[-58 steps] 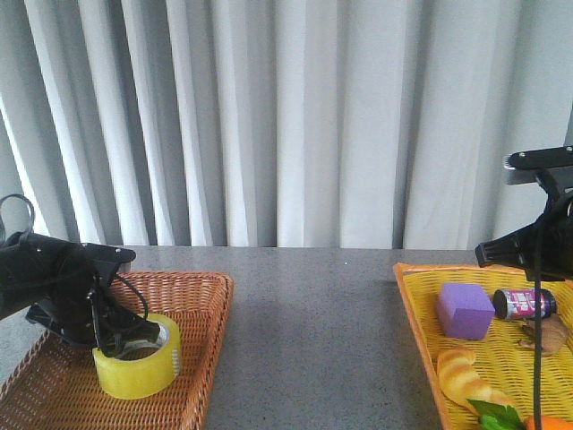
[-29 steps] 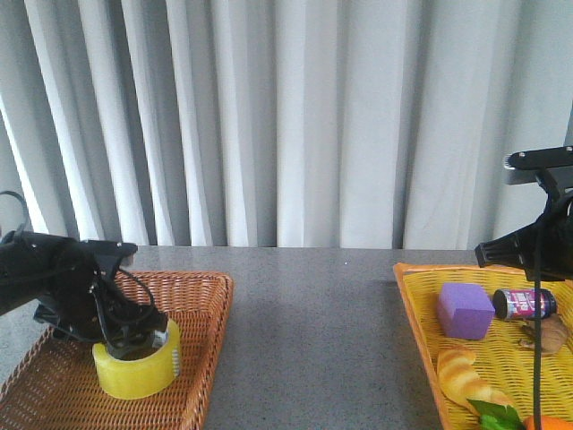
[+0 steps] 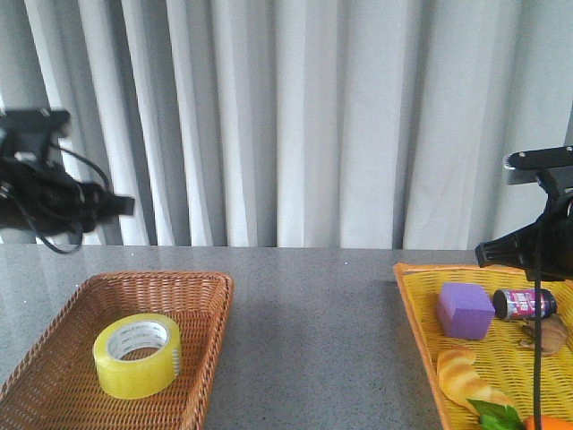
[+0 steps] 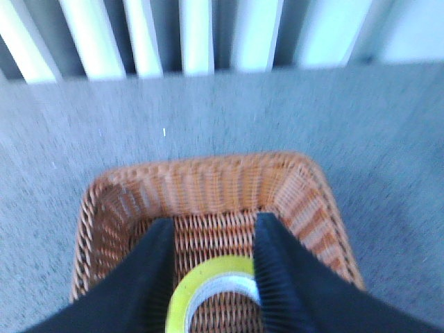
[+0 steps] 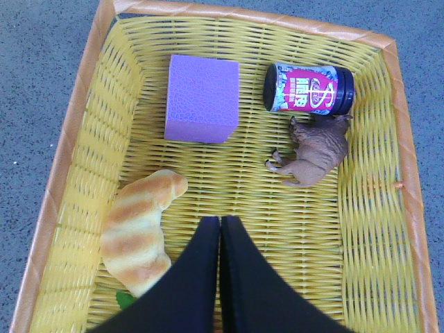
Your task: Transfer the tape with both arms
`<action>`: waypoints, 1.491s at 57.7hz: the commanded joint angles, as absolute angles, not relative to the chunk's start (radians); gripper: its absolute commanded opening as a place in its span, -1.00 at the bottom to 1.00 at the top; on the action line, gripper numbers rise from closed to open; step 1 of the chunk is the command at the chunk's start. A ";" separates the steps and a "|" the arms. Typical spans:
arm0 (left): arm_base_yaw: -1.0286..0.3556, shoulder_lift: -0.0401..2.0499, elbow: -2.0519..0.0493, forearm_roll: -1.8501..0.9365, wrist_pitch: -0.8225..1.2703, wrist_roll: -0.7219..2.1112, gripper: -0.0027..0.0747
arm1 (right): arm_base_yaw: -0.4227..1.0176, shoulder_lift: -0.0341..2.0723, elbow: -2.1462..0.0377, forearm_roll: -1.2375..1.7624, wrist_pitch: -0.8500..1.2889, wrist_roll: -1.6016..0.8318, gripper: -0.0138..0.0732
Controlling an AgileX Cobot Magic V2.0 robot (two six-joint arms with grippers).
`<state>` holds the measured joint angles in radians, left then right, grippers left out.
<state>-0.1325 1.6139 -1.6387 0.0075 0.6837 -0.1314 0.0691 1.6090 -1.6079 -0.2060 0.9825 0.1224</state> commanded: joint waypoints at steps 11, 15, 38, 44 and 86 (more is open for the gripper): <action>-0.133 1.424 -1.669 0.000 0.604 -0.135 -0.95 | 0.064 1.571 -1.631 -0.227 0.937 0.117 -0.70; -0.133 1.407 -1.669 0.000 0.606 -0.136 -0.95 | 0.064 1.571 -1.631 -0.227 0.937 0.117 -0.70; -0.133 1.399 -1.668 -0.006 0.649 -0.136 -0.95 | 0.064 1.571 -1.631 -0.227 0.936 0.117 -0.70; -0.133 1.399 -1.668 -0.006 0.649 -0.136 -0.95 | 0.064 1.571 -1.631 -0.227 0.936 0.117 -0.70; -0.128 0.929 -1.080 0.000 0.451 -0.130 -0.95 | 0.064 1.571 -1.631 -0.227 0.936 0.117 -0.70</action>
<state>-0.1325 1.0894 -1.1851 0.0000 0.5828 -0.1305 0.0691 1.6090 -1.6079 -0.2060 0.9836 0.1224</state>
